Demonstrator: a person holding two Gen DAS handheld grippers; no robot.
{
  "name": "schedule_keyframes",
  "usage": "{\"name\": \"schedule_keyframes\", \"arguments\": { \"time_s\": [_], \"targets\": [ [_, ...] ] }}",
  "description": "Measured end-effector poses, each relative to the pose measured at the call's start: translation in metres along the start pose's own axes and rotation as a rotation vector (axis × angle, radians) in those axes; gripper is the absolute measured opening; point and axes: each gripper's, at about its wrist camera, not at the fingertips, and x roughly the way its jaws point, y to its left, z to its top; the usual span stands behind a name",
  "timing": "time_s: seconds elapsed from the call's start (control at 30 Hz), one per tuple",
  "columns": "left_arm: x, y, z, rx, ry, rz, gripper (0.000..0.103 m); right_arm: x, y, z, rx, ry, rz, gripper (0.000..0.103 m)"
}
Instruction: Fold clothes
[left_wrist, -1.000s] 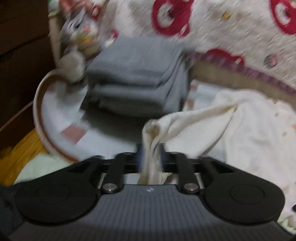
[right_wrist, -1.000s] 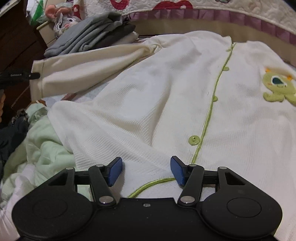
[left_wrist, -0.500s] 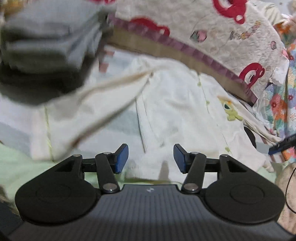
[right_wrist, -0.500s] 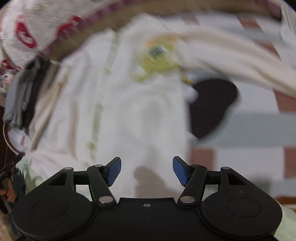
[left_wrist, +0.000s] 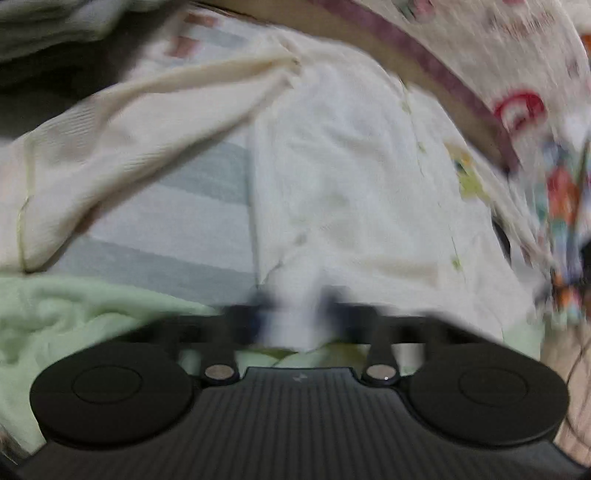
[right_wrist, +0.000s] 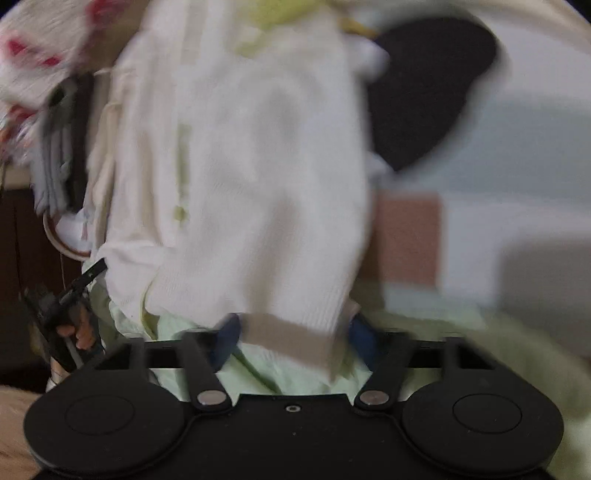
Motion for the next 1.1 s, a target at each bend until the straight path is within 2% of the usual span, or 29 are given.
{"name": "schedule_keyframes", "arguments": {
  "time_s": [0.07, 0.1, 0.17, 0.23, 0.3, 0.37, 0.4, 0.43, 0.47, 0.5, 0.57, 0.63, 0.7, 0.8, 0.87, 0.93, 0.97, 1.0, 1.03, 1.07, 1.1],
  "targets": [
    [-0.005, -0.015, 0.013, 0.108, 0.001, 0.057, 0.006, 0.002, 0.020, 0.014, -0.089, -0.088, 0.150, 0.012],
    [-0.012, -0.020, 0.020, 0.123, -0.036, 0.051, 0.006, 0.005, 0.027, 0.023, -0.105, -0.138, 0.219, 0.012],
    [-0.019, -0.020, 0.033, 0.061, -0.091, 0.027, 0.006, 0.013, 0.031, 0.041, -0.091, -0.247, 0.281, 0.012],
    [-0.014, -0.014, 0.038, -0.030, -0.143, 0.027, 0.006, 0.030, 0.024, 0.055, -0.037, -0.420, 0.326, 0.012],
    [-0.010, -0.007, 0.042, -0.122, -0.195, 0.026, 0.007, 0.048, 0.015, 0.064, 0.050, -0.492, 0.223, 0.014],
    [-0.003, -0.003, 0.036, -0.160, -0.189, 0.032, 0.007, 0.053, 0.019, 0.066, -0.001, -0.485, 0.072, 0.019],
    [0.001, -0.003, 0.028, -0.151, -0.170, 0.043, 0.007, 0.052, 0.018, 0.064, -0.024, -0.483, 0.035, 0.022],
    [0.004, -0.004, 0.020, -0.139, -0.154, 0.055, 0.007, 0.050, 0.013, 0.061, -0.015, -0.474, 0.052, 0.024],
    [0.007, -0.004, 0.013, -0.135, -0.139, 0.063, 0.007, 0.049, 0.007, 0.058, -0.003, -0.464, 0.076, 0.030],
    [0.009, -0.003, 0.007, -0.141, -0.126, 0.064, 0.008, 0.046, -0.003, 0.058, 0.030, -0.447, 0.113, 0.041],
    [0.012, 0.000, -0.001, -0.168, -0.109, 0.049, 0.008, 0.048, -0.007, 0.060, 0.057, -0.410, 0.180, 0.054],
    [0.014, 0.003, -0.002, -0.186, -0.104, 0.038, 0.011, 0.048, -0.006, 0.062, 0.033, -0.396, 0.200, 0.054],
    [0.017, 0.003, -0.002, -0.190, -0.096, 0.046, 0.027, 0.049, 0.000, 0.060, -0.026, -0.374, 0.165, 0.057],
    [0.024, 0.003, -0.002, -0.196, -0.081, 0.048, 0.043, 0.055, 0.009, 0.055, -0.092, -0.392, 0.066, 0.057],
    [0.030, 0.002, -0.001, -0.199, -0.058, 0.061, 0.048, 0.052, 0.015, 0.053, -0.149, -0.440, 0.027, 0.056],
    [0.034, -0.001, 0.001, -0.190, -0.042, 0.079, 0.051, 0.049, 0.021, 0.051, -0.208, -0.490, -0.012, 0.030],
    [0.035, -0.003, 0.003, -0.184, -0.040, 0.078, 0.052, 0.048, 0.024, 0.050, -0.238, -0.515, -0.031, 0.012],
    [0.035, -0.003, 0.004, -0.184, -0.036, 0.062, 0.047, 0.044, 0.026, 0.049, -0.238, -0.523, -0.027, 0.012],
    [0.035, -0.003, 0.006, -0.188, -0.032, 0.045, 0.034, 0.039, 0.027, 0.047, -0.234, -0.529, -0.020, 0.012],
    [0.033, -0.004, 0.008, -0.193, -0.025, 0.034, 0.006, 0.035, 0.029, 0.046, -0.231, -0.534, -0.012, 0.012],
    [0.030, -0.007, 0.011, -0.196, -0.016, 0.024, 0.005, 0.031, 0.031, 0.045, -0.227, -0.540, -0.005, 0.012]
  ]
}}
